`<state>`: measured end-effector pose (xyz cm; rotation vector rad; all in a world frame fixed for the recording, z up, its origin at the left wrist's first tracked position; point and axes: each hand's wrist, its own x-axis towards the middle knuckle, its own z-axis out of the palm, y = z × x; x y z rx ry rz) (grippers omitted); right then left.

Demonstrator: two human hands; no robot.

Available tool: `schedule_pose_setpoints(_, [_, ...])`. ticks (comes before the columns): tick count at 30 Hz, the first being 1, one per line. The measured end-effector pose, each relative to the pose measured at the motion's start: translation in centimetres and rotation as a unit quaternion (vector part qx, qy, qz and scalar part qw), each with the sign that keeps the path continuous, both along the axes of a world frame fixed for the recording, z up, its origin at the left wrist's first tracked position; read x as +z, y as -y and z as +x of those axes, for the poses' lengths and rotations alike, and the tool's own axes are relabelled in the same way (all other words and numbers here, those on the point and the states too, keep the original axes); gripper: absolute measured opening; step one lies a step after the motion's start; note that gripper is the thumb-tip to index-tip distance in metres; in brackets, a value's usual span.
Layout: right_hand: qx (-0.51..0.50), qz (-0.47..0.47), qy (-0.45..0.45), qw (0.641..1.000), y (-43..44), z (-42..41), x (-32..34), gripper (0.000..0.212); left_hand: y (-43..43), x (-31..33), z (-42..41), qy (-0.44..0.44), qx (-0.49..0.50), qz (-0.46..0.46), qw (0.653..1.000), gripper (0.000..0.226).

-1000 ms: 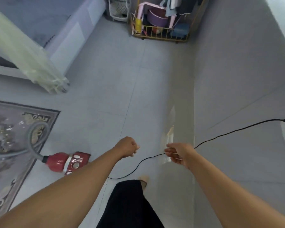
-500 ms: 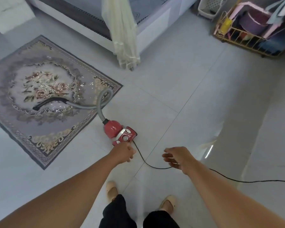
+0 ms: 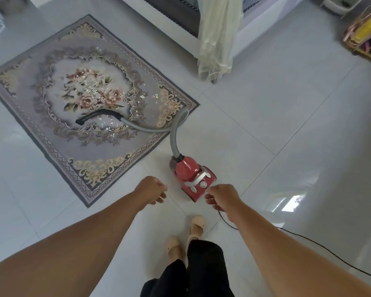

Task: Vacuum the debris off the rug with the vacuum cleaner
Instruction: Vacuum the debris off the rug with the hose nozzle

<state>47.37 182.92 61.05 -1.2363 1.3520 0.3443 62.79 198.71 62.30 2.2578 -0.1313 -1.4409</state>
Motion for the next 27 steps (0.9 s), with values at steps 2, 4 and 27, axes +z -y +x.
schedule_pose_setpoints(2, [0.000, -0.006, -0.013, 1.000, 0.9, 2.0, -0.9, 0.011, 0.3, -0.7, 2.2, -0.006, 0.009, -0.003, 1.000, 0.019])
schedule_pose_setpoints(4, [-0.005, -0.008, -0.032, 0.999, 2.0, 3.9, -1.9, 0.010, 0.6, -1.5, 4.4, -0.006, 0.017, -0.004, 1.000, 0.018])
schedule_pose_setpoints(27, [0.240, -0.114, -0.133, 0.955, 1.7, 26.8, -19.5, 0.012, 3.7, -20.2, 29.1, -0.037, -0.037, -0.014, 0.999, 0.018])
